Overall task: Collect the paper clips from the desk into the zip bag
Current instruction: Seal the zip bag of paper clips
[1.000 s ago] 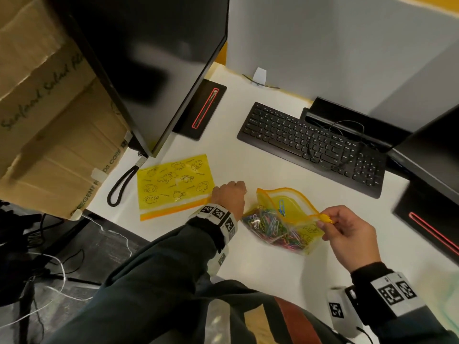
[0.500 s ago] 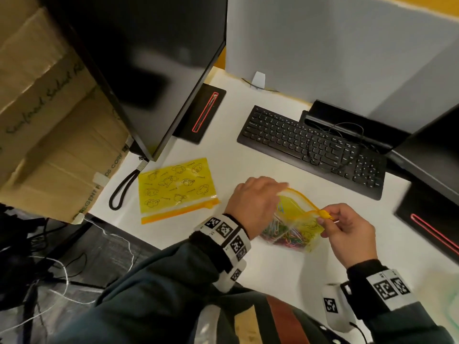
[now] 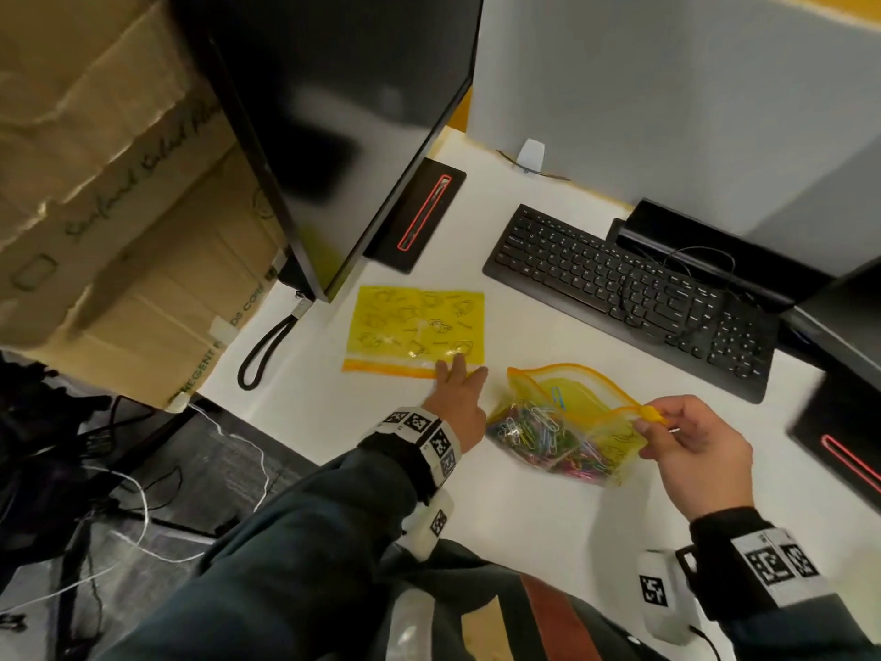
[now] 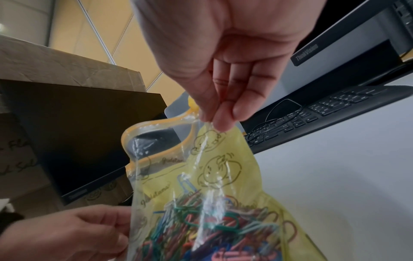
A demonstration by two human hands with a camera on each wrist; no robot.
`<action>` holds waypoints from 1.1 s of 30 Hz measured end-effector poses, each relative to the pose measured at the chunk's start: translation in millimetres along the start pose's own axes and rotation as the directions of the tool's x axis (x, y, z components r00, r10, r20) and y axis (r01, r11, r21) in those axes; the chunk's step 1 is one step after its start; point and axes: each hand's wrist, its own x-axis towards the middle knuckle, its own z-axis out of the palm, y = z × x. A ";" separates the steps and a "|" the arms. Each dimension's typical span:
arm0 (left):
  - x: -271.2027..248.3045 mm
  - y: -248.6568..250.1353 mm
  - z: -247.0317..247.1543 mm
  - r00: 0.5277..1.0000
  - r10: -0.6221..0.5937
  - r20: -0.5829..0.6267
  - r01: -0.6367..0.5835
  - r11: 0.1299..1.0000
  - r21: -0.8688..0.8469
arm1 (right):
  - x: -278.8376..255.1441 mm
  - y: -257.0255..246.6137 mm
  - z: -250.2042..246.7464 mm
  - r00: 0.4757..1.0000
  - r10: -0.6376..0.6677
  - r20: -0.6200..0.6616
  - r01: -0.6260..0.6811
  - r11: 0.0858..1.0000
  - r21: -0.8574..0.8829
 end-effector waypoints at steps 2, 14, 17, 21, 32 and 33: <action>3.4 1.6 -2.4 0.998 0.064 -0.012 -0.065 0.985 -0.157 | -2.2 1.5 -3.4 1.000 0.002 -0.010 -0.002 1.000 -0.003; -27.3 58.7 -11.8 0.623 0.479 -0.618 -0.626 0.779 -0.027 | -15.4 0.3 -7.7 0.999 0.034 -0.004 -0.034 0.994 0.102; -31.7 87.4 -5.4 0.539 0.665 -0.516 -0.673 0.709 0.211 | -22.1 -10.6 -4.4 0.999 -0.012 0.040 0.008 0.996 0.086; -25.1 97.5 6.0 0.471 0.746 -0.471 -0.673 0.649 0.355 | -33.6 -19.5 -2.4 0.994 -0.086 0.061 0.086 0.996 -0.002; -16.1 100.0 21.1 0.476 0.803 -0.360 -0.524 0.587 0.617 | -46.4 -0.9 -14.1 0.997 0.050 -0.061 -0.051 0.998 -0.025; -14.1 96.6 18.6 0.463 0.798 -0.384 -0.518 0.596 0.613 | -43.9 -1.1 -16.4 0.996 0.049 -0.073 -0.051 0.998 -0.034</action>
